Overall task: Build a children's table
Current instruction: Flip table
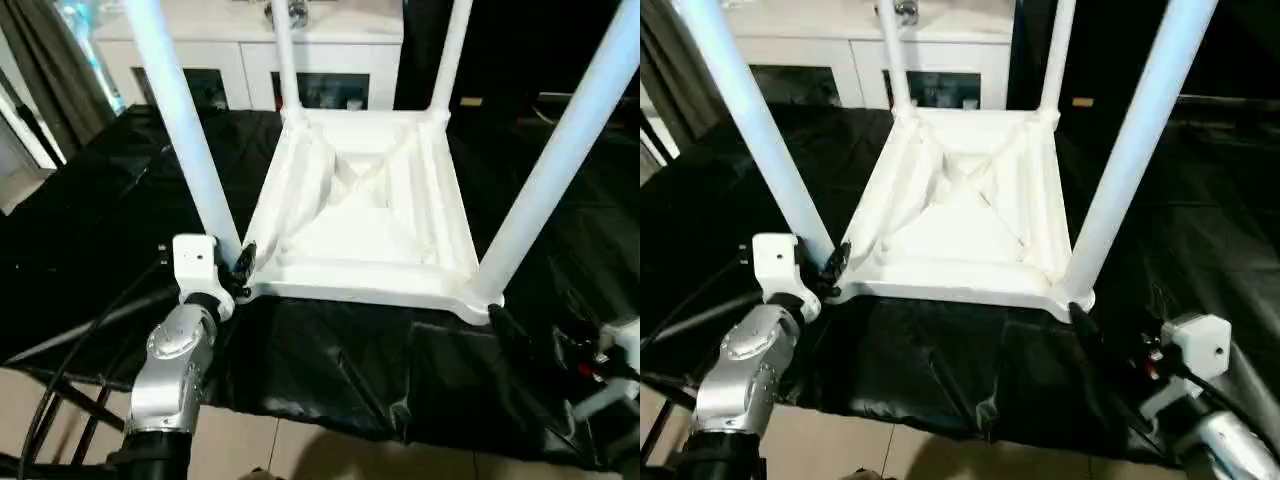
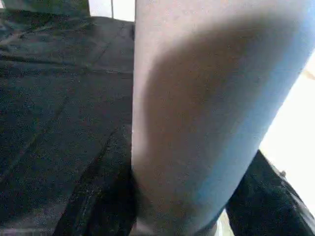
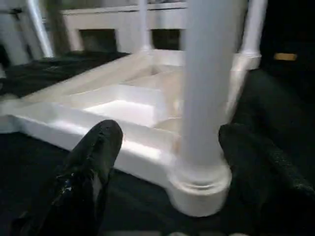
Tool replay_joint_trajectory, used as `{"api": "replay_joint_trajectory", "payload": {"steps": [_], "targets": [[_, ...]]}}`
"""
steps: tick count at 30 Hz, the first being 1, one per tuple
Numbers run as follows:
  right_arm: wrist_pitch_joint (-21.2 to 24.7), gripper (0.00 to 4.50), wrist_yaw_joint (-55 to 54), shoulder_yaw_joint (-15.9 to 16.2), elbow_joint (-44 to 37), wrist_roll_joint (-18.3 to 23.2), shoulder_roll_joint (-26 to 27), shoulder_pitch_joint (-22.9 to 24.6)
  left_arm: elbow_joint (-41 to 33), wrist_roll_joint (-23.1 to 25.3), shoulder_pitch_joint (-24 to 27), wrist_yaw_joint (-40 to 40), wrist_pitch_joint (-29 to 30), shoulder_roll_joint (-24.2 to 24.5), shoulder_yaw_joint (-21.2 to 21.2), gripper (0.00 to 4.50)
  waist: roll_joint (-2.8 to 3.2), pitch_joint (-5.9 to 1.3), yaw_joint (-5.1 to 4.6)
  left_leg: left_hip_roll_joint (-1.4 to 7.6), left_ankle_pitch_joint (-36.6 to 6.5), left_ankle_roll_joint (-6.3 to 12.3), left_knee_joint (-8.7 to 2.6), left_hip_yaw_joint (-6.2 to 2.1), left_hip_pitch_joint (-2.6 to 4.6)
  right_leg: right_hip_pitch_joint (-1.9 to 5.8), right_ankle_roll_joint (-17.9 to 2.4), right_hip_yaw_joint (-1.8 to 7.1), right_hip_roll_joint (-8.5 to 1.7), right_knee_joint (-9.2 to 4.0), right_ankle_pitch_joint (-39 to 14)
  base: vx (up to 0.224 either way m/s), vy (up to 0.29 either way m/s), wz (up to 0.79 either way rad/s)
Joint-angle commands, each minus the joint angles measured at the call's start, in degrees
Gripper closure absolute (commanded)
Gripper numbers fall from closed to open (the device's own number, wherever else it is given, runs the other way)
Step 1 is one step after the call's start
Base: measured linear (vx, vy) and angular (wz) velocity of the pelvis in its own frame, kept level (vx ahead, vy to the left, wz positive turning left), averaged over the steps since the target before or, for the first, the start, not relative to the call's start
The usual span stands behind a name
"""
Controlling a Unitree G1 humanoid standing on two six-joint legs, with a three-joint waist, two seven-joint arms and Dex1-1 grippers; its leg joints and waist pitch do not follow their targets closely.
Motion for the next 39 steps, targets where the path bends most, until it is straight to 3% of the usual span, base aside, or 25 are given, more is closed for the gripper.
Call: {"api": "replay_joint_trajectory", "payload": {"steps": [1, 3, 5, 6, 8, 9, 12, 15, 17, 19, 21, 25, 29, 39], "targets": [[3.56, 0.90, 1.50, 2.03, -2.86, 2.81, -0.90, -0.10, 0.02, -4.89, 0.79, -2.21, 2.96, -1.78, -0.35, 2.37, -1.67, -1.91, -0.29, 2.32, -18.91, 2.28, -4.74, -1.80, 0.71, 0.76, -3.76, 1.77, -2.53, -5.84, -20.84, 0.000, 0.000, 0.00], [8.86, 0.90, 1.31, 6.30, -3.14, 3.23, -1.46, -2.00, -2.03, -9.44, 1.00, -4.97, 6.26, -3.27, -0.19, 2.37, -2.15, -1.88, -0.15, 2.19, -17.51, 2.46, -4.61, -1.81, 0.67, 0.68, -3.71, 1.75, -2.56, -5.83, -21.98, 0.000, 0.000, 0.00], [10.43, 0.63, 1.14, 8.93, -1.97, 1.94, -1.26, -3.63, -3.71, -12.89, 1.14, -5.62, 8.74, -4.52, 0.59, 2.37, -1.99, -2.00, -0.16, 2.15, -16.02, 2.29, -4.47, -1.76, 0.58, 0.60, -4.26, 1.71, -2.59, -5.70, -21.34, 0.000, 0.000, 0.00], [11.02, 0.54, 1.28, 9.84, -1.86, 1.89, -1.28, -4.12, -4.51, -14.17, 1.26, -5.79, 9.62, -5.03, 0.93, 2.37, -2.46, -2.16, 0.15, 2.23, -14.70, 2.43, -4.31, -1.68, 0.70, 0.59, -4.92, 1.76, -2.61, -5.34, -19.74, 0.000, 0.000, 0.00], [12.63, 0.44, 1.51, 11.17, -1.93, 2.65, -1.53, -4.99, -6.28, -16.51, 1.50, -5.53, 12.06, -5.86, 1.74, 2.37, -2.81, -2.29, 0.62, 2.27, -12.66, 3.13, -4.06, -1.48, 0.67, 0.66, -5.87, 1.80, -2.53, -4.93, -16.09, 0.000, 0.000, 0.00], [14.00, 0.31, 1.75, 11.99, -1.94, 3.29, -1.78, -5.48, -7.56, -17.91, 1.80, -5.12, 13.72, -6.41, 2.25, 2.36, -2.62, -2.37, 1.09, 2.32, -10.63, 3.82, -3.95, -1.43, 0.53, 0.78, -6.83, 1.75, -2.55, -4.56, -12.60, 0.000, 0.000, 0.00], [15.77, 0.12, 1.20, 13.25, -1.63, 3.23, -1.88, -6.69, -9.67, -17.92, 2.78, -5.61, 15.77, -6.17, 1.50, 2.36, -2.55, -2.47, 1.46, 2.28, -8.86, 4.40, -3.78, -1.42, 0.39, 0.96, -7.40, 1.66, -2.52, -4.29, -9.36, 0.000, 0.000, 0.00], [17.38, 0.01, -0.92, 13.90, -0.13, 3.02, -0.47, -9.13, -11.44, -17.41, 3.30, -5.74, 17.08, -6.15, 0.49, 2.37, -3.06, -2.30, 1.58, 2.25, -9.07, 4.24, -3.85, -1.39, 0.44, 1.03, -6.76, 1.65, -2.44, -4.32, -8.96, 0.000, 0.000, 0.00], [17.93, 0.00, -2.11, 14.11, 1.02, 2.61, 0.39, -10.31, -11.94, -17.45, 3.27, -5.55, 17.51, -6.33, 0.28, 2.37, -3.02, -2.18, 1.47, 2.24, -9.50, 3.81, -4.03, -1.45, 0.44, 0.99, -6.81, 1.61, -2.46, -4.32, -9.45, 0.000, 0.000, 0.00], [17.86, 0.00, -3.54, 14.23, 2.68, 2.02, 1.74, -11.56, -12.42, -17.53, 3.03, -5.10, 17.86, -6.69, 0.11, 2.37, -3.40, -1.93, 1.41, 2.34, -10.93, 2.47, -4.26, -1.48, 0.61, 0.97, -6.44, 1.67, -2.41, -4.47, -10.71, 0.000, 0.000, 0.00], [17.81, 0.00, -6.21, 14.04, 6.22, 3.42, 5.97, -14.48, -13.13, -18.41, 1.80, -3.80, 18.94, -7.53, -0.02, 2.37, -3.34, -1.85, 1.23, 2.22, -11.69, 1.87, -4.32, -1.45, 0.67, 0.85, -6.91, 1.69, -2.48, -4.41, -10.76, 0.000, 0.000, 0.00], [16.90, 0.00, -8.89, 13.72, 10.83, 2.89, 9.32, -17.35, -13.02, -19.31, 0.74, -2.96, 19.65, -8.02, -0.10, 2.37, -3.06, -1.89, 1.23, 2.19, -10.52, 1.13, -4.31, -1.48, 0.69, 0.96, -7.14, 1.71, -2.36, -4.07, -7.79, 0.000, 0.000, 0.00], [15.67, 0.00, -9.15, 13.53, 13.39, 3.88, 12.26, -19.39, -12.82, -18.85, 0.22, -2.83, 19.83, -8.40, -0.15, 2.37, -3.18, -2.01, 1.32, 2.16, -9.98, 1.09, -4.17, -1.42, 0.72, 1.15, -7.47, 1.71, -2.41, -3.86, -5.80, 0.000, 0.000, 0.00], [11.88, 0.00, -10.67, 8.91, 20.64, 7.83, 18.29, -25.94, -13.21, -18.74, -0.01, -2.28, 20.22, -7.98, 0.53, 2.37, -2.53, -2.44, 1.46, 2.17, -8.08, 1.12, -4.00, -1.46, 0.80, 1.49, -8.92, 1.53, -2.43, -3.25, -1.25, 0.000, 0.000, 0.00]]}}
